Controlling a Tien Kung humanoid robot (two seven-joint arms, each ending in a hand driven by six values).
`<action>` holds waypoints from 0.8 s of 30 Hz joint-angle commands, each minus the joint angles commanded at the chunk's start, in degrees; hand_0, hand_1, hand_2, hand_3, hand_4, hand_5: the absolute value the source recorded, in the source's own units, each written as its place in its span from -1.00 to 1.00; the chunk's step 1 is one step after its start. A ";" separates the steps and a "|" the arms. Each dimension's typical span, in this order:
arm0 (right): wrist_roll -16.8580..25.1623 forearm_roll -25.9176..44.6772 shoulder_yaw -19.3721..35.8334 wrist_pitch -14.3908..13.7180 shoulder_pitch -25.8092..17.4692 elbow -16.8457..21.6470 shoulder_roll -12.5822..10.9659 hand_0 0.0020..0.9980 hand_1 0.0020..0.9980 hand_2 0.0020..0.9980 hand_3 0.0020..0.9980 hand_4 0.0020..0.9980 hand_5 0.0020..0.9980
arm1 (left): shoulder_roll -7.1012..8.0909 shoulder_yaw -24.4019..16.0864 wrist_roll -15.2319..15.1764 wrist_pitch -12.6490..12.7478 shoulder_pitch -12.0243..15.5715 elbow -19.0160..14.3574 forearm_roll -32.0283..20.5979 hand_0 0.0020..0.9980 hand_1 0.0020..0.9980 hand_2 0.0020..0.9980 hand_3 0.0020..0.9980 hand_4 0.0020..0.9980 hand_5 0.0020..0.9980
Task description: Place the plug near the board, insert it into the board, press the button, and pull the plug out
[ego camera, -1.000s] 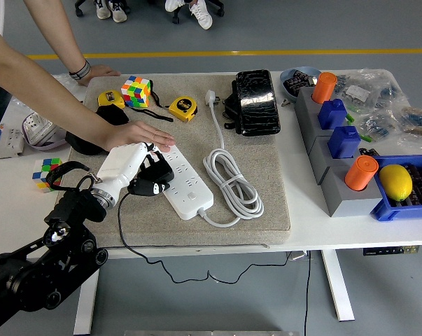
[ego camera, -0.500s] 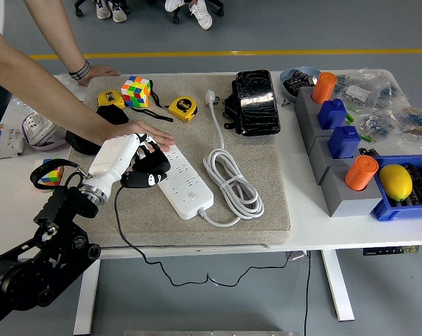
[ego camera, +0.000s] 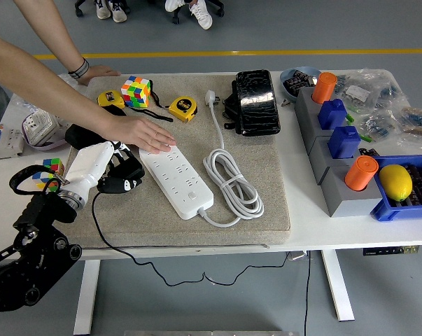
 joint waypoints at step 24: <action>-0.04 -0.48 -0.21 -0.01 0.08 0.18 -0.23 0.10 0.13 0.04 0.01 0.62 -0.32 | 0.73 -3.23 -1.21 0.85 1.62 -1.36 -1.69 -0.05 0.28 0.34 0.44 1.00 0.05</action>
